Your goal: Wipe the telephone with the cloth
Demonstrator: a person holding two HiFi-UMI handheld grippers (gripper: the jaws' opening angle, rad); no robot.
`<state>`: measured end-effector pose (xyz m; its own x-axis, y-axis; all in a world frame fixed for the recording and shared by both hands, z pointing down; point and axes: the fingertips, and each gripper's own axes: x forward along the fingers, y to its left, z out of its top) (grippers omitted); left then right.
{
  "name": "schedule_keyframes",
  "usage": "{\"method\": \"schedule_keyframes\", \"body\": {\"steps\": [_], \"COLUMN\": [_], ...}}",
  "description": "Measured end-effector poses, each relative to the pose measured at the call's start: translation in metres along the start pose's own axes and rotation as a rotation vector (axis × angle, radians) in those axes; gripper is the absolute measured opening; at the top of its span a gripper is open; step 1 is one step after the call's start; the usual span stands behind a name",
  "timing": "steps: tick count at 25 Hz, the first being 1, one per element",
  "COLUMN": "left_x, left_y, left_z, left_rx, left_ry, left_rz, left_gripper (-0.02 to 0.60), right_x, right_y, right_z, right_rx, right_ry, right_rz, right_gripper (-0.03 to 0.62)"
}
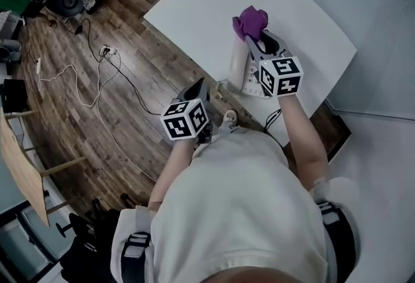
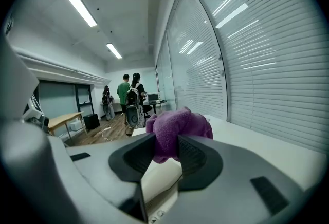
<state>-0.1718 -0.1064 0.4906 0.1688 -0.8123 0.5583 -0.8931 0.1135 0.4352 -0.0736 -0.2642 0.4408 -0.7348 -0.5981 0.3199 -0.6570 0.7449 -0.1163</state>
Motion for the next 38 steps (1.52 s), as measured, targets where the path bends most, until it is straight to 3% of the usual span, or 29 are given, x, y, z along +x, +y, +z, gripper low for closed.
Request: {"method": "schedule_keyframes", "body": {"steps": [12, 20, 38], "left_x": [0.044, 0.050, 0.038], "left_y": [-0.003, -0.007, -0.002], "left_z": [0.015, 0.009, 0.008], "left_rx": [0.031, 0.050, 0.044], "left_ry": [0.035, 0.053, 0.011], "left_rz": [-0.013, -0.028, -0.027], "left_gripper": [0.020, 0.020, 0.020], "right_x": [0.040, 0.042, 0.015], "right_y": [-0.032, -0.025, -0.002], "right_z": [-0.039, -0.046, -0.060], "right_rx": [0.000, -0.032, -0.093], "right_ry": [0.113, 0.128, 0.152], "right_rz": [-0.031, -0.029, -0.022], "right_gripper": [0.135, 0.135, 0.135]}}
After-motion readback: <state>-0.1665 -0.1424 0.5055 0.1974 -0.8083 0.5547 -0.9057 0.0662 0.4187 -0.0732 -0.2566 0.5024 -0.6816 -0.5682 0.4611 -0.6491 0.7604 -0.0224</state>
